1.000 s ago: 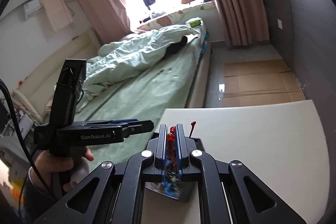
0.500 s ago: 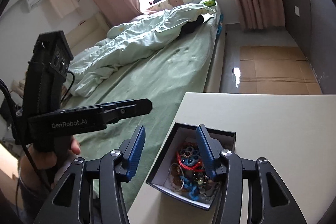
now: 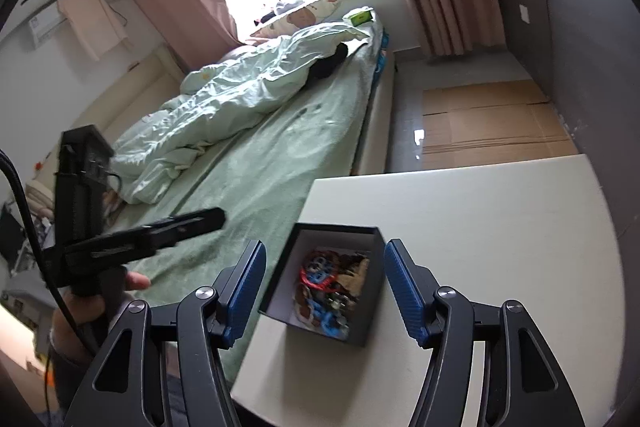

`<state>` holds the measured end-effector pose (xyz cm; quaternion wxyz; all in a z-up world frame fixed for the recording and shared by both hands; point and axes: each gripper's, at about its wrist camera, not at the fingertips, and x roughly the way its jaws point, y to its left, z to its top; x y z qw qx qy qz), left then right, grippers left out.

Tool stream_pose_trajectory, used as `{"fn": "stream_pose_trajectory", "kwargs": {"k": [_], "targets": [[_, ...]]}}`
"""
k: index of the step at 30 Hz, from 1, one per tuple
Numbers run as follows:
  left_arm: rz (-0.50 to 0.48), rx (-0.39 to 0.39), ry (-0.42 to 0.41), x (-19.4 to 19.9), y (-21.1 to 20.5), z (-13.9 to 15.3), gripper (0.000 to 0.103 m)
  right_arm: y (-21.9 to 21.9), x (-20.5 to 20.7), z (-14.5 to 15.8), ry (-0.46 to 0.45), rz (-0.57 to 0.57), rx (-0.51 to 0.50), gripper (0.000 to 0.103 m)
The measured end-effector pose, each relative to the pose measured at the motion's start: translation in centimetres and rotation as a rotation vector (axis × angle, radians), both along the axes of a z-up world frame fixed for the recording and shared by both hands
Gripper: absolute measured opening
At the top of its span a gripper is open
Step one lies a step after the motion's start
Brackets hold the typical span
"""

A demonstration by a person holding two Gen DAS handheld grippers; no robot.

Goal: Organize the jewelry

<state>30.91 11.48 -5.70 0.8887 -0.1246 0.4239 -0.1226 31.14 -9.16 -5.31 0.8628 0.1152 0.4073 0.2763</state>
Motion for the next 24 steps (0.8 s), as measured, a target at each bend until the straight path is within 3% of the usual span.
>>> {"fn": "stream_pose_trajectory", "kwargs": {"k": [2, 4, 5, 7, 12, 16, 18, 24], "targets": [[0.004, 0.01, -0.02, -0.8, -0.5, 0.5, 0.085, -0.7, -0.4, 0.3, 0.006, -0.01, -0.008, 0.063], [0.01, 0.02, -0.042, -1.5, -0.9, 0.8, 0.091, -1.3, -0.8, 0.5, 0.013, -0.021, -0.018, 0.07], [0.009, 0.009, -0.055, -1.9, -1.1, 0.9, 0.092, -1.7, -1.1, 0.6, 0.01, -0.031, -0.031, 0.077], [0.012, 0.001, -0.068, -2.7, -1.5, 1.0, 0.092, -2.6, -1.8, 0.9, -0.002, -0.049, -0.043, 0.078], [0.01, 0.048, -0.111, -5.1, -3.2, 1.9, 0.097, -4.9, -3.4, 1.4, -0.004, -0.077, -0.036, 0.093], [0.003, 0.077, -0.16, -7.8, -4.5, 2.8, 0.103, -6.5, -5.2, 1.8, -0.016, -0.116, -0.04, 0.093], [0.009, 0.091, -0.179, -9.1, -5.0, 3.2, 0.103, -7.2, -6.2, 2.0, -0.019, -0.128, -0.036, 0.103], [0.036, 0.126, -0.249, -13.7, -6.6, 4.7, 0.103, -9.1, -9.9, 2.7, -0.045, -0.179, -0.057, 0.103]]}}
